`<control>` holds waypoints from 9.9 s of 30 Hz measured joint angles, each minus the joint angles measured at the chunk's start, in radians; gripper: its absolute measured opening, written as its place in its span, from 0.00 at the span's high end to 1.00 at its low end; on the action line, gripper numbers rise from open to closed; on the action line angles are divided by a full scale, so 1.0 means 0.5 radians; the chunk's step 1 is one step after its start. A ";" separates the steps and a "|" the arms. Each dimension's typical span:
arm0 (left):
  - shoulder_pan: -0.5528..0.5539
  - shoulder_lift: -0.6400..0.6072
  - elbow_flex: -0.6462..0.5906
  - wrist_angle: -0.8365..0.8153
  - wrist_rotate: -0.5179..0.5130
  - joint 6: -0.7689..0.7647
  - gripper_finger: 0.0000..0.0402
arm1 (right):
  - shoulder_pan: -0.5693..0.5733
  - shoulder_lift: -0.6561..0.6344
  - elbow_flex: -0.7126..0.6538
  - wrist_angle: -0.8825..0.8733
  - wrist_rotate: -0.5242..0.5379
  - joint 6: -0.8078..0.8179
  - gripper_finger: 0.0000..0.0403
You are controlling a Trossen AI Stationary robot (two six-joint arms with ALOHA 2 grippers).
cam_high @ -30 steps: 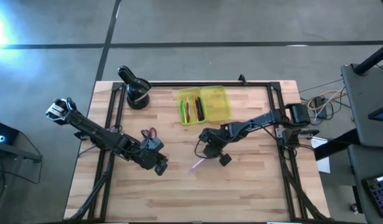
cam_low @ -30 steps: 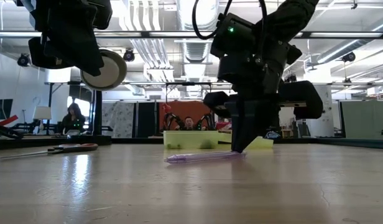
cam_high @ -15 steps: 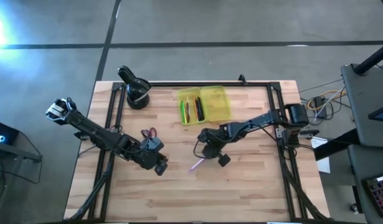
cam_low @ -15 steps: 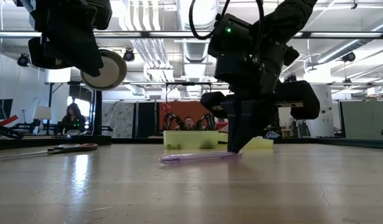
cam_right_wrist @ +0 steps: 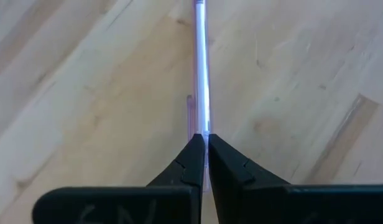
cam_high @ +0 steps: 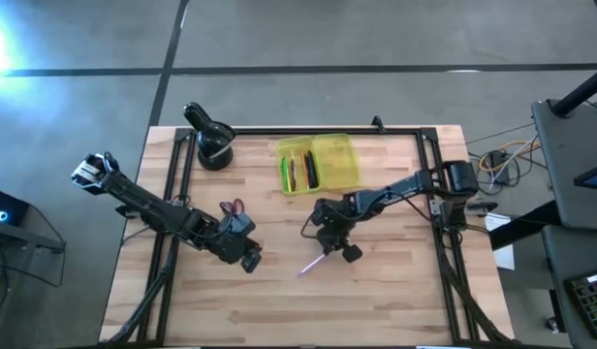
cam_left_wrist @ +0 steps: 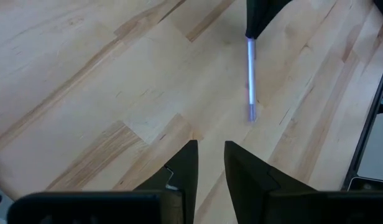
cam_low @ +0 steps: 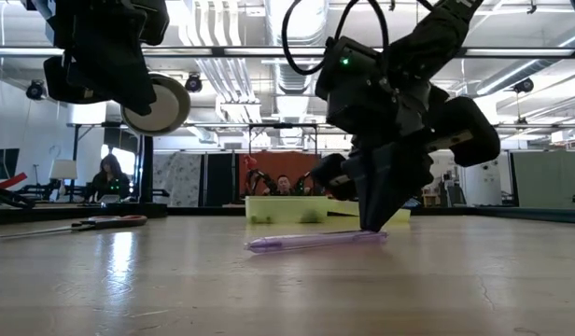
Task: Pick & place school supplies into a supply box
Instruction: Put the purple pencil into the yellow supply box, then put the black scissors into the yellow supply box
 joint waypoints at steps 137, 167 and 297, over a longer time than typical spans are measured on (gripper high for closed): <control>0.005 -0.004 0.000 0.014 -0.421 0.118 0.85 | -0.785 0.162 0.932 -0.651 0.923 2.398 0.94; 0.005 -0.004 0.000 0.005 -0.420 0.186 0.85 | -0.754 0.299 1.223 -0.760 0.596 2.267 0.66; 0.919 0.205 0.416 -0.282 -0.459 -0.703 0.85 | -0.546 -2.396 -0.394 -0.715 0.762 1.919 0.85</control>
